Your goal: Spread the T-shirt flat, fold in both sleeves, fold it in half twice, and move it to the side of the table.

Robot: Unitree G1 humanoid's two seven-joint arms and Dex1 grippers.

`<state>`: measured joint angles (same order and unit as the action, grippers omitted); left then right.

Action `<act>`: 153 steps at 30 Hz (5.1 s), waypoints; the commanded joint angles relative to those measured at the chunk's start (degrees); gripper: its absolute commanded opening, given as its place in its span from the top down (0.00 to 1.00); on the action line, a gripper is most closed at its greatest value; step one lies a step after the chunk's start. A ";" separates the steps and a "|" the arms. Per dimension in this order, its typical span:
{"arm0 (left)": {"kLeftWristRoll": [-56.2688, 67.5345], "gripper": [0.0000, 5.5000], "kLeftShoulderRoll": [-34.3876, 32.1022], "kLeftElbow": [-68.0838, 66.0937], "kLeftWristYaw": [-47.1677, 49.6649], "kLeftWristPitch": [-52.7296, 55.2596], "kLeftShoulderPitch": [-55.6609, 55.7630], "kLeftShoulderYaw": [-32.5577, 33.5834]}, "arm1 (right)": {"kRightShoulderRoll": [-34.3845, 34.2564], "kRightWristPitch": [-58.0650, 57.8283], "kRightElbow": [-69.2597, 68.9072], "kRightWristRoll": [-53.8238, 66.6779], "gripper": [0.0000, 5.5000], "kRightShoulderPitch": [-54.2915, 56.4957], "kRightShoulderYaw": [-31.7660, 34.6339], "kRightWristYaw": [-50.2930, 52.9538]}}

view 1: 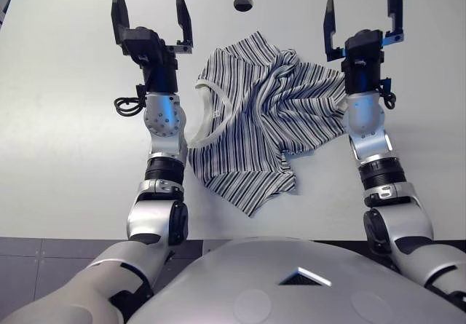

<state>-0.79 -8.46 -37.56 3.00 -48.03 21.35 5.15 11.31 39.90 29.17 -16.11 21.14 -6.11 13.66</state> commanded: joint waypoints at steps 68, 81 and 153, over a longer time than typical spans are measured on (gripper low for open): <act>-56.77 0.17 -14.25 -29.22 0.93 9.82 25.90 -38.43 | 6.99 0.48 -24.42 1.54 0.24 -14.13 0.27 -19.48; -42.16 0.17 -36.23 -4.71 -1.64 5.64 -3.81 -34.26 | 18.18 3.11 -37.23 4.46 0.24 -22.14 -18.04 -43.34; -37.02 0.17 -19.78 -41.45 1.91 31.93 22.84 -31.75 | 17.52 -1.80 -38.03 0.05 0.24 -14.43 -13.87 -42.90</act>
<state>-40.39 -28.42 -78.43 4.33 -12.85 46.89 -29.15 30.38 39.45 -11.81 -14.58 3.41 -22.88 -31.99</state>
